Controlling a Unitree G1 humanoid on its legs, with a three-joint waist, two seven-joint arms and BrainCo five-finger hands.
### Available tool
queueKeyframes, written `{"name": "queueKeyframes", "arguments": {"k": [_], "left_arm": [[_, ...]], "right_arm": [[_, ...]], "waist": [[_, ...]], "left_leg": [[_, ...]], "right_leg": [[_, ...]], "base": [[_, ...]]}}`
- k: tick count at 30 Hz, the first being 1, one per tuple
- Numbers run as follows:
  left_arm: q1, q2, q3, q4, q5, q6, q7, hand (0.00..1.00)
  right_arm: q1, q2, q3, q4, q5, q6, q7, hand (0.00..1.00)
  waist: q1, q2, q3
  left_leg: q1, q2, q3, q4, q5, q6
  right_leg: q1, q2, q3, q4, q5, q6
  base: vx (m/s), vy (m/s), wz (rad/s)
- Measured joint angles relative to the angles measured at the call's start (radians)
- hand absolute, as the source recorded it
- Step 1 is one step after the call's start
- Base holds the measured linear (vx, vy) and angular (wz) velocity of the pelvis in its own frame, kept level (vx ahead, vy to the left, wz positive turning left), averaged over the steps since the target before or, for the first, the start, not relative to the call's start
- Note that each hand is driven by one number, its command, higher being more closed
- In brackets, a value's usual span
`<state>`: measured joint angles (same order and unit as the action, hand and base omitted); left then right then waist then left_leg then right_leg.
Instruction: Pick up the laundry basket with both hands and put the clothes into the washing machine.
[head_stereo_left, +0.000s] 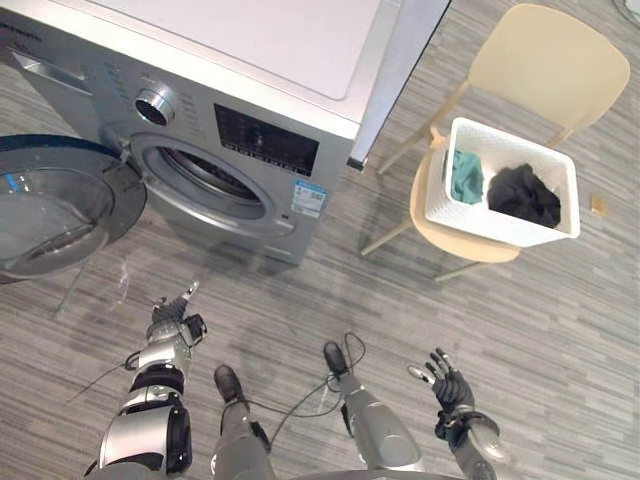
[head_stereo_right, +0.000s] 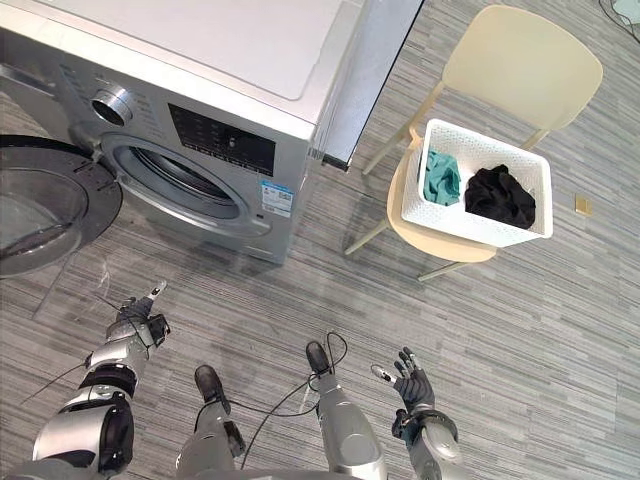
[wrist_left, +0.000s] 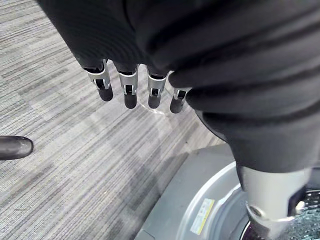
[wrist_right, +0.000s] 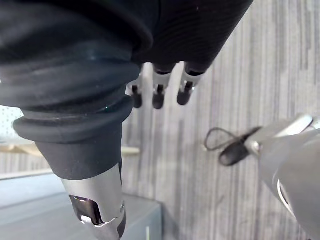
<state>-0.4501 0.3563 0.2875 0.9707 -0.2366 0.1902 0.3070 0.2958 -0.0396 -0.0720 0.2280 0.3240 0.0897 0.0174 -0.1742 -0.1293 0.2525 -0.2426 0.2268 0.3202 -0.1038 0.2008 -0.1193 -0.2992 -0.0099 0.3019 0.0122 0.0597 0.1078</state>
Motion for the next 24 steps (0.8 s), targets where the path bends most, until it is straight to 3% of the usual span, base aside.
{"name": "queueKeyframes", "arguments": {"k": [6,13,22,24], "left_arm": [[0.002,0.004,0.034,0.0,-0.047,-0.002,0.005,0.0],[-0.003,0.014,0.053,-0.001,-0.19,-0.035,0.027,0.0],[-0.002,0.033,0.079,-0.021,-0.243,-0.05,0.047,0.0],[-0.003,0.033,0.098,-0.029,-0.31,-0.069,0.052,0.0]], "right_arm": [[0.008,0.0,0.0,0.003,-0.001,0.0,0.003,0.0],[0.008,0.0,0.0,0.03,-0.002,0.0,-0.002,0.0],[0.008,0.0,-0.006,0.031,-0.003,0.0,-0.018,0.0],[0.008,0.0,-0.007,0.031,-0.003,0.0,-0.019,0.0]], "waist": [[0.003,-0.014,-0.011],[0.001,-0.02,-0.015],[0.006,-0.023,-0.017],[0.01,-0.027,-0.017]], "left_leg": [[-0.004,0.0,-0.007,0.0,0.002,0.002],[0.0,0.001,-0.011,0.0,0.005,-0.002],[0.01,0.002,-0.005,0.0,0.004,-0.003],[0.012,0.002,-0.002,0.0,0.004,-0.003]], "right_leg": [[0.0,-0.001,-0.004,-0.001,0.0,0.0],[0.012,0.0,-0.006,-0.01,0.007,-0.004],[0.02,0.001,-0.001,-0.014,0.011,-0.004],[0.02,0.001,0.001,-0.014,0.011,-0.004]], "base": [[0.01,-0.037,0.04],[0.01,-0.026,0.01],[-0.02,-0.035,-0.02],[0.0,0.0,-0.04]]}}
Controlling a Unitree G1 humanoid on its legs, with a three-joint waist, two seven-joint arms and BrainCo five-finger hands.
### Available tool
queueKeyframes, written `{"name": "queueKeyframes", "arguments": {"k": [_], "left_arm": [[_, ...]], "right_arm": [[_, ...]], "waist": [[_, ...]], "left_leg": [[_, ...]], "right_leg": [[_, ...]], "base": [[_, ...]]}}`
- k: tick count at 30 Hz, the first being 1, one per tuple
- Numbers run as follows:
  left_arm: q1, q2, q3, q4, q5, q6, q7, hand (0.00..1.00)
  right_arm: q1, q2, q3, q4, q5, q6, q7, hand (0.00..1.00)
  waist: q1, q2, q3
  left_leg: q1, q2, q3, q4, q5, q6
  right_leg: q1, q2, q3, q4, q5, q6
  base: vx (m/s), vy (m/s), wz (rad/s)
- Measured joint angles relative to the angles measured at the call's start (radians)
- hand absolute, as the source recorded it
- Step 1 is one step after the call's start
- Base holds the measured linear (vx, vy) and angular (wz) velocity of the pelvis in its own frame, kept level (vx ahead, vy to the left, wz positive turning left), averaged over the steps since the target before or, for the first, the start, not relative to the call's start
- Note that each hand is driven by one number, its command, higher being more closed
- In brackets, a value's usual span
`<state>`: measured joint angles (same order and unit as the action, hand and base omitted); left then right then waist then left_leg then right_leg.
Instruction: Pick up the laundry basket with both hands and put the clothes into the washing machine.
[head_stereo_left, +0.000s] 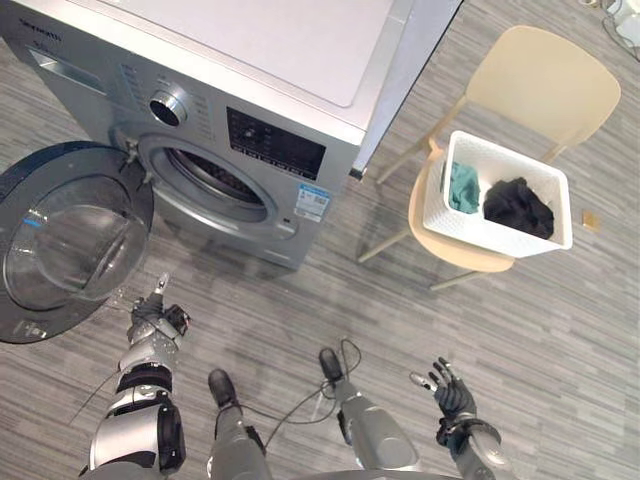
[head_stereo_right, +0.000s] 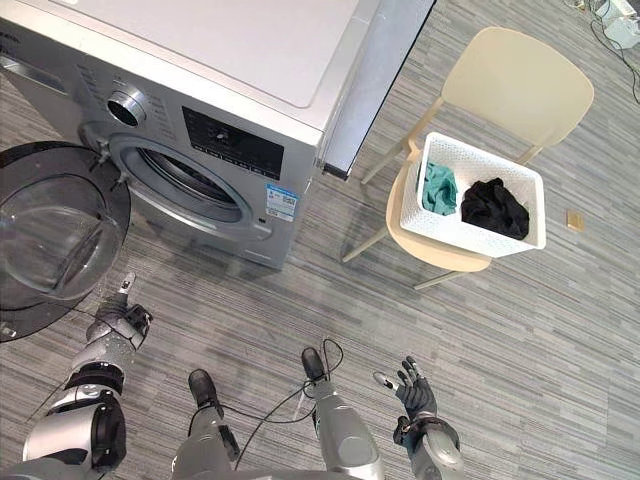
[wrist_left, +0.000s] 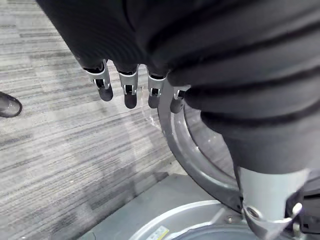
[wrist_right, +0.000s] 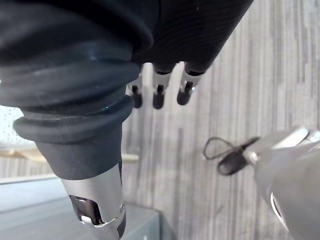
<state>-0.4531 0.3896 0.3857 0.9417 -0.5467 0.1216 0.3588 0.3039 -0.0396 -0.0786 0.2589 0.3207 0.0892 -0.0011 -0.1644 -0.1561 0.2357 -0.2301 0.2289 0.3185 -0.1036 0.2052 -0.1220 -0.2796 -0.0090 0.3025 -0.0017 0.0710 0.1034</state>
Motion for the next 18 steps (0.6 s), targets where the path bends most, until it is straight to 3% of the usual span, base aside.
{"name": "queueKeyframes", "arguments": {"k": [9,18], "left_arm": [[-0.006,0.023,0.025,-0.046,-0.18,-0.065,0.05,0.0],[0.017,0.026,0.057,-0.05,-0.144,-0.059,0.053,0.0]], "right_arm": [[0.0,0.0,-0.004,-0.001,0.0,-0.001,-0.018,0.0],[0.0,0.0,-0.004,-0.001,0.0,0.0,-0.014,0.0]], "waist": [[0.013,-0.03,0.003],[0.015,-0.042,0.004]], "left_leg": [[-0.002,0.0,-0.001,0.0,0.0,0.0],[0.014,0.0,-0.001,0.0,0.0,0.0]], "right_leg": [[0.0,0.0,-0.003,0.0,0.0,0.0],[0.014,0.0,-0.002,0.0,0.0,-0.001]], "base": [[0.0,0.0,0.0],[0.0,-0.016,0.0]]}}
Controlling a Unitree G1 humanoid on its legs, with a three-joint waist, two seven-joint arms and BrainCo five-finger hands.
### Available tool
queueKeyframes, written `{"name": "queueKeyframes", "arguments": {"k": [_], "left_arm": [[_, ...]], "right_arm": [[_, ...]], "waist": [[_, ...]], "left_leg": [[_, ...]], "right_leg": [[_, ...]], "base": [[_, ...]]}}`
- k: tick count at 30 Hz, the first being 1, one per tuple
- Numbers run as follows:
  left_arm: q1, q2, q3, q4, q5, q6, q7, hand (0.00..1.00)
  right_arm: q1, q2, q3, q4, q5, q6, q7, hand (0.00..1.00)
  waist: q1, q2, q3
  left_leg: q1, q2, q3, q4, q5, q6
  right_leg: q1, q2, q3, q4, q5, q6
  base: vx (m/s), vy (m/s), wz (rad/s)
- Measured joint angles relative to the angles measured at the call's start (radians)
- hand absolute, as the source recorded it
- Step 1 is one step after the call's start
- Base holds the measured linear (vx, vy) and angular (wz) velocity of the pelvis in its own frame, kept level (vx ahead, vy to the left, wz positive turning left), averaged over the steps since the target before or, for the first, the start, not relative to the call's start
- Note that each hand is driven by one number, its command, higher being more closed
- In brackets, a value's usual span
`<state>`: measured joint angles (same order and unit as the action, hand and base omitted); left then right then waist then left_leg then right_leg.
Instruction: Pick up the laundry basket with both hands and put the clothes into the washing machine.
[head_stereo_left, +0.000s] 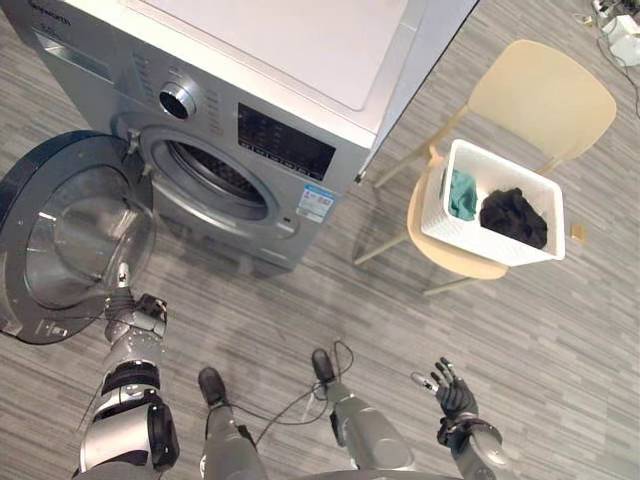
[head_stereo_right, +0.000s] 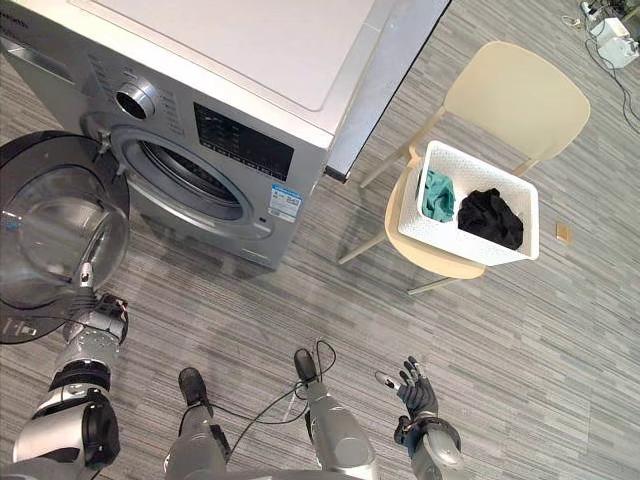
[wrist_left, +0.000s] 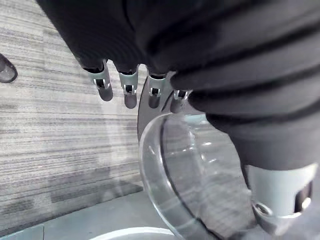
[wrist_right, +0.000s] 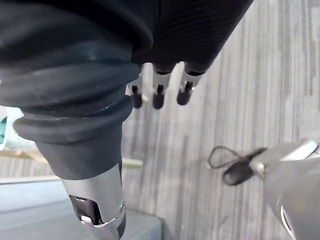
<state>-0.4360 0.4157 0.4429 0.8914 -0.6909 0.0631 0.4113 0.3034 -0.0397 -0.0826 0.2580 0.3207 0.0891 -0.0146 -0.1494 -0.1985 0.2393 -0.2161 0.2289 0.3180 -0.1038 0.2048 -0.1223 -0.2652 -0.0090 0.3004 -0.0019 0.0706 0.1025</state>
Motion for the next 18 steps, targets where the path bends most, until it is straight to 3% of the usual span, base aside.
{"name": "queueKeyframes", "arguments": {"k": [5,9,12,13,15,18], "left_arm": [[0.08,-0.052,-0.012,0.016,0.088,0.02,-0.038,0.0],[0.222,-0.171,-0.078,0.056,0.306,0.062,-0.103,0.0],[0.349,-0.293,-0.137,0.094,0.426,0.081,-0.177,0.0],[0.412,-0.333,-0.121,0.114,0.49,0.081,-0.218,0.0],[0.433,-0.337,-0.11,0.135,0.513,0.08,-0.237,0.0],[0.524,-0.347,0.006,0.186,0.505,0.08,-0.257,0.0]], "right_arm": [[-0.01,0.0,-0.004,0.048,-0.015,0.001,0.002,0.0],[-0.082,0.001,-0.07,0.275,-0.049,0.004,0.019,0.0],[-0.148,-0.018,-0.174,0.481,-0.111,0.021,0.017,0.0],[-0.168,-0.032,-0.234,0.573,-0.167,0.032,0.017,0.0],[-0.186,-0.04,-0.28,0.649,-0.184,0.041,0.017,0.0],[-0.194,-0.039,-0.382,0.743,-0.219,0.051,0.013,0.0]], "waist": [[0.0,0.001,0.001],[0.003,0.021,0.004],[0.03,0.072,-0.004],[0.054,0.116,-0.021],[0.066,0.139,-0.032],[0.082,0.173,-0.06]], "left_leg": [[0.015,-0.002,0.011,0.0,0.0,0.0],[0.053,-0.011,-0.01,0.0,-0.011,-0.008],[0.058,-0.032,-0.035,0.0,-0.022,-0.002],[0.056,-0.048,-0.059,0.0,-0.027,0.006],[0.069,-0.056,-0.073,0.0,-0.028,0.008],[0.13,-0.079,-0.107,-0.001,-0.043,0.017]], "right_leg": [[0.012,-0.001,0.001,0.001,-0.002,-0.001],[0.056,-0.01,-0.027,0.019,-0.038,-0.007],[0.071,-0.03,-0.056,0.044,-0.071,0.0],[0.079,-0.044,-0.08,0.059,-0.093,0.003],[0.099,-0.053,-0.097,0.065,-0.103,0.0],[0.176,-0.076,-0.136,0.078,-0.144,-0.003]], "base": [[0.0,-0.021,-0.02],[0.0,-0.029,0.2],[0.03,-0.011,0.41],[0.05,0.006,0.49],[0.07,0.009,0.39],[0.06,0.01,0.38]]}}
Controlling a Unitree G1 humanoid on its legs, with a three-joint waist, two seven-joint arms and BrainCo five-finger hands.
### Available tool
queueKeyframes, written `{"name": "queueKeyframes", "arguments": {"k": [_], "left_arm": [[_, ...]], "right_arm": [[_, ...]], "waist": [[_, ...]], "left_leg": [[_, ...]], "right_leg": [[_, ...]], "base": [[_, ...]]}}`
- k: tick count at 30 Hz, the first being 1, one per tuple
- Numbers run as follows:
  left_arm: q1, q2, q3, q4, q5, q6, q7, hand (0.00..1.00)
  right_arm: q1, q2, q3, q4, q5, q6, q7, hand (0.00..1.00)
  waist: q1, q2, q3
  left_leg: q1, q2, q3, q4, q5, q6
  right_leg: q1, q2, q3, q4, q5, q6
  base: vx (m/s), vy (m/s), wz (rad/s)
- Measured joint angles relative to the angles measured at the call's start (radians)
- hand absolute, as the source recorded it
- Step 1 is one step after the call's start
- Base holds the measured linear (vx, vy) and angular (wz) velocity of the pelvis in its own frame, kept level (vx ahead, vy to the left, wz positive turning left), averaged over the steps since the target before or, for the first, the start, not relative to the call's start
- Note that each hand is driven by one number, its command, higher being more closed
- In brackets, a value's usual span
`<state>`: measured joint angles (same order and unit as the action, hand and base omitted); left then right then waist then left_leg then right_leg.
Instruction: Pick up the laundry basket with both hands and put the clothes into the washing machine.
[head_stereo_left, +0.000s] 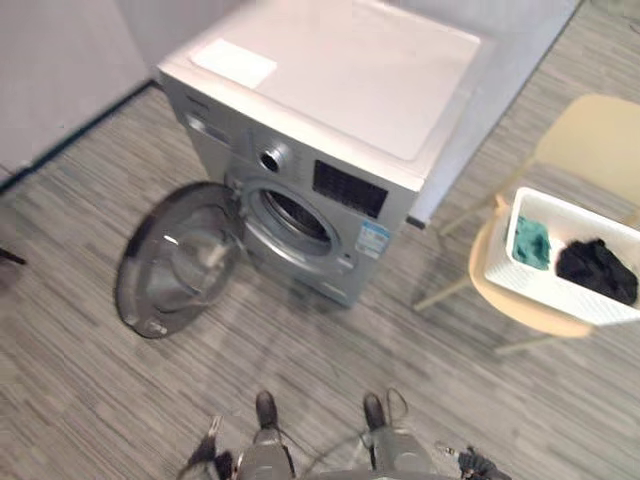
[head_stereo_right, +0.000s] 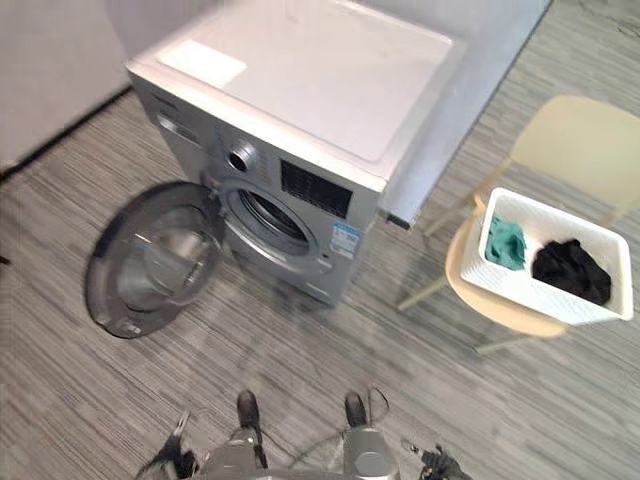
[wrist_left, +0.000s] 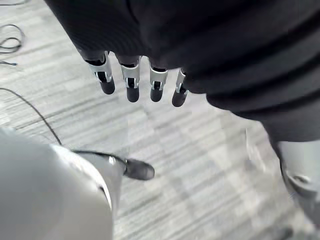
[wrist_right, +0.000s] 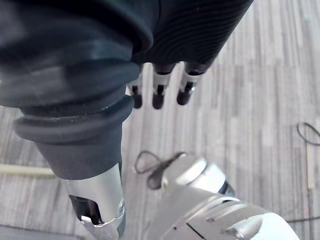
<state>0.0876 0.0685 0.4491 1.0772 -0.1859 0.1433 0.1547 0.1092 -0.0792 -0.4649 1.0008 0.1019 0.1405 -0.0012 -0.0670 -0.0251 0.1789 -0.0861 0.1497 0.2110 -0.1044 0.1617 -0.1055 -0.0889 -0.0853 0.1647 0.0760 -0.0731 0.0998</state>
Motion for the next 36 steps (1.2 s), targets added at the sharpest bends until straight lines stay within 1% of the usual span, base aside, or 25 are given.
{"name": "queueKeyframes", "arguments": {"k": [2,5,8,11,12,14,15,16,17,18,19,20,21,22,23,24,25,26,28,29,30,32,34,35,36], "left_arm": [[0.036,-0.015,0.028,0.022,0.001,0.0,0.0,0.0],[0.063,-0.029,0.046,0.032,0.038,0.005,-0.003,0.0],[0.064,-0.025,0.047,0.023,0.103,0.001,-0.003,0.0],[0.064,-0.022,0.047,0.012,0.122,-0.002,-0.004,0.0],[0.063,-0.021,0.046,0.01,0.125,-0.003,-0.004,0.0],[0.073,-0.018,0.044,-0.011,0.158,-0.002,-0.014,0.0],[0.073,-0.018,0.039,-0.018,0.168,-0.003,-0.02,0.0],[0.07,-0.02,0.03,-0.026,0.203,-0.003,-0.025,0.0],[0.061,-0.017,0.028,-0.034,0.224,-0.003,-0.025,0.0],[0.053,-0.02,0.023,-0.058,0.238,-0.004,-0.023,0.0],[0.029,-0.032,0.018,-0.079,0.237,-0.012,-0.021,0.0],[0.006,-0.046,0.013,-0.099,0.225,-0.016,-0.016,0.0],[-0.004,-0.054,0.013,-0.109,0.212,-0.021,-0.012,0.0],[-0.02,-0.064,0.011,-0.124,0.179,-0.03,0.001,0.0],[-0.033,-0.068,0.003,-0.136,0.137,-0.041,0.01,0.0],[-0.044,-0.061,0.001,-0.127,0.105,-0.046,0.018,0.0],[-0.062,-0.088,-0.005,-0.088,0.077,-0.044,0.022,0.0],[-0.071,-0.137,-0.007,-0.056,0.07,-0.045,0.022,0.0],[-0.075,-0.148,-0.024,-0.032,0.072,-0.042,0.023,0.0],[-0.073,-0.147,-0.019,-0.024,0.073,-0.042,0.025,0.0],[-0.058,-0.155,-0.004,-0.028,0.087,-0.05,0.028,0.0],[-0.046,-0.14,0.038,-0.028,0.117,-0.045,0.044,0.0],[-0.016,-0.107,0.047,-0.035,0.114,-0.053,0.064,0.0],[-0.005,-0.082,0.054,-0.042,0.097,-0.068,0.074,0.0],[0.009,-0.078,0.045,-0.062,0.074,-0.075,0.071,0.0]], "right_arm": [[0.002,0.009,-0.034,0.006,-0.001,0.001,-0.006,0.0],[0.004,0.044,-0.052,-0.001,0.005,0.0,-0.02,0.0],[0.003,0.092,-0.053,-0.027,0.032,-0.006,-0.028,0.0],[0.002,0.131,-0.042,-0.088,0.057,-0.016,-0.046,0.0],[0.002,0.147,-0.026,-0.126,0.065,-0.018,-0.049,0.0],[0.002,0.162,-0.006,-0.16,0.081,-0.024,-0.048,0.0],[0.002,0.162,-0.006,-0.17,0.087,-0.026,-0.048,0.0],[0.013,0.163,-0.012,-0.185,0.087,-0.038,-0.053,0.0],[0.025,0.161,-0.019,-0.185,0.085,-0.043,-0.059,0.0],[0.043,0.16,-0.033,-0.186,0.082,-0.043,-0.064,0.0],[0.074,0.155,-0.051,-0.184,0.082,-0.044,-0.077,0.0],[0.099,0.15,-0.054,-0.167,0.081,-0.044,-0.097,0.0],[0.104,0.149,-0.057,-0.154,0.081,-0.043,-0.107,0.0],[0.109,0.149,-0.061,-0.142,0.083,-0.04,-0.121,0.0],[0.112,0.15,-0.076,-0.128,0.085,-0.031,-0.131,0.0],[0.106,0.151,-0.091,-0.105,0.086,-0.024,-0.135,0.0],[0.081,0.133,-0.107,-0.078,0.086,-0.024,-0.143,0.0],[0.052,0.095,-0.13,-0.052,0.086,-0.023,-0.152,0.0],[0.046,0.07,-0.157,-0.022,0.088,-0.02,-0.152,0.0],[0.044,0.068,-0.162,-0.018,0.089,-0.02,-0.152,0.0],[0.029,0.053,-0.162,-0.013,0.088,-0.022,-0.152,0.0],[0.002,0.056,-0.162,0.003,0.083,-0.022,-0.15,0.0],[-0.016,0.051,-0.146,0.006,0.066,-0.023,-0.151,0.0],[-0.023,0.042,-0.104,0.001,0.049,-0.03,-0.153,0.0],[-0.035,0.016,-0.061,0.003,0.043,-0.034,-0.153,0.0]], "waist": [[0.008,0.006,-0.015],[0.045,-0.005,-0.022],[0.05,-0.02,-0.035],[0.055,-0.034,-0.043],[0.055,-0.038,-0.046],[0.056,-0.05,-0.069],[0.057,-0.049,-0.07],[0.051,-0.037,-0.071],[0.046,-0.009,-0.068],[0.044,-0.001,-0.074],[0.045,0.01,-0.084],[0.044,0.01,-0.095],[0.044,0.008,-0.098],[0.043,0.004,-0.1],[0.045,-0.009,-0.113],[0.052,-0.02,-0.127],[0.057,0.001,-0.139],[0.047,0.032,-0.137],[0.049,0.053,-0.149],[0.045,0.056,-0.151],[0.036,0.072,-0.153],[0.031,0.077,-0.152],[0.033,0.067,-0.142],[0.038,0.04,-0.117],[0.062,0.043,-0.102]], "left_leg": [[0.006,-0.009,-0.02,0.0,-0.003,0.004],[0.018,-0.011,-0.032,0.0,-0.005,0.006],[0.022,-0.012,-0.025,0.0,-0.005,0.007],[0.053,-0.005,0.048,0.001,-0.026,-0.003],[0.068,0.008,0.103,0.007,-0.036,-0.007],[0.085,0.047,0.214,0.008,-0.045,-0.02],[0.098,0.065,0.253,0.008,-0.048,-0.024],[0.128,0.114,0.316,0.012,-0.046,-0.022],[0.134,0.167,0.347,0.032,-0.051,-0.03],[0.142,0.213,0.378,0.063,-0.051,-0.043],[0.149,0.264,0.404,0.101,-0.053,-0.055],[0.152,0.302,0.417,0.123,-0.048,-0.063],[0.153,0.319,0.426,0.129,-0.042,-0.072],[0.153,0.34,0.433,0.141,-0.035,-0.087],[0.152,0.354,0.44,0.151,-0.019,-0.117],[0.148,0.366,0.44,0.137,0.008,-0.096],[0.136,0.365,0.44,0.15,-0.003,-0.1],[0.124,0.345,0.412,0.161,-0.015,-0.102],[0.139,0.307,0.39,0.152,-0.01,-0.089],[0.144,0.306,0.395,0.147,-0.004,-0.057],[0.152,0.328,0.391,0.156,0.006,-0.042],[0.153,0.369,0.398,0.189,0.011,-0.048],[0.133,0.414,0.363,0.282,0.056,0.021],[0.095,0.411,0.259,0.396,0.077,0.084],[0.039,0.325,0.111,0.584,-0.113,0.018]], "right_leg": [[0.014,-0.008,-0.021,0.01,-0.012,0.0],[0.036,-0.013,-0.043,0.007,-0.017,-0.004],[0.039,-0.017,-0.044,0.002,-0.015,-0.006],[0.025,-0.008,0.028,-0.01,0.002,-0.026],[0.007,0.006,0.072,-0.01,0.019,-0.044],[-0.043,0.041,0.111,0.001,0.08,-0.023],[-0.056,0.057,0.107,0.003,0.107,-0.029],[-0.064,0.1,0.089,-0.003,0.165,-0.045],[-0.076,0.135,0.044,0.029,0.165,-0.063],[-0.11,0.134,-0.063,0.149,0.085,-0.12],[-0.131,0.085,-0.155,0.269,0.034,-0.117],[-0.136,0.007,-0.2,0.327,0.029,-0.113],[-0.134,-0.037,-0.22,0.343,0.029,-0.112],[-0.125,-0.108,-0.25,0.346,0.033,-0.109],[-0.119,-0.179,-0.269,0.316,0.069,-0.095],[-0.116,-0.155,-0.279,0.293,0.005,0.007],[-0.116,-0.144,-0.299,0.245,-0.05,0.073],[-0.116,-0.127,-0.307,0.237,-0.047,0.066],[-0.1,-0.125,-0.319,0.253,-0.063,0.053],[-0.098,-0.124,-0.323,0.27,-0.079,0.053],[-0.119,-0.119,-0.331,0.336,-0.124,0.046],[-0.139,-0.095,-0.334,0.415,-0.185,0.028],[-0.138,-0.062,-0.315,0.439,-0.216,-0.002],[-0.109,-0.052,-0.283,0.412,-0.205,-0.027],[-0.087,-0.044,-0.225,0.364,-0.187,-0.049]], "base": [[0.06,0.005,0.33],[0.02,-0.005,0.18],[0.0,-0.003,-0.02],[-0.02,0.007,-0.69],[-0.02,0.003,-1.27],[-0.02,-0.042,-1.61],[-0.03,-0.167,-1.96],[-0.04,-0.198,-1.52],[-0.04,-0.217,-1.43],[-0.01,-0.205,-0.99],[0.01,-0.235,-0.85],[0.0,-0.245,-0.63],[0.0,-0.281,-0.48],[0.0,-0.27,-0.47],[0.03,-0.39,-0.53],[0.01,-0.467,-0.71],[0.0,-0.469,-0.53],[-0.02,-0.32,-0.29],[0.04,-0.16,0.15],[0.04,-0.185,0.26],[-0.02,-0.118,0.24],[-0.07,-0.185,0.0],[-0.06,-0.259,-0.37],[-0.04,-0.266,-0.74],[-0.03,-0.231,-0.95]]}}
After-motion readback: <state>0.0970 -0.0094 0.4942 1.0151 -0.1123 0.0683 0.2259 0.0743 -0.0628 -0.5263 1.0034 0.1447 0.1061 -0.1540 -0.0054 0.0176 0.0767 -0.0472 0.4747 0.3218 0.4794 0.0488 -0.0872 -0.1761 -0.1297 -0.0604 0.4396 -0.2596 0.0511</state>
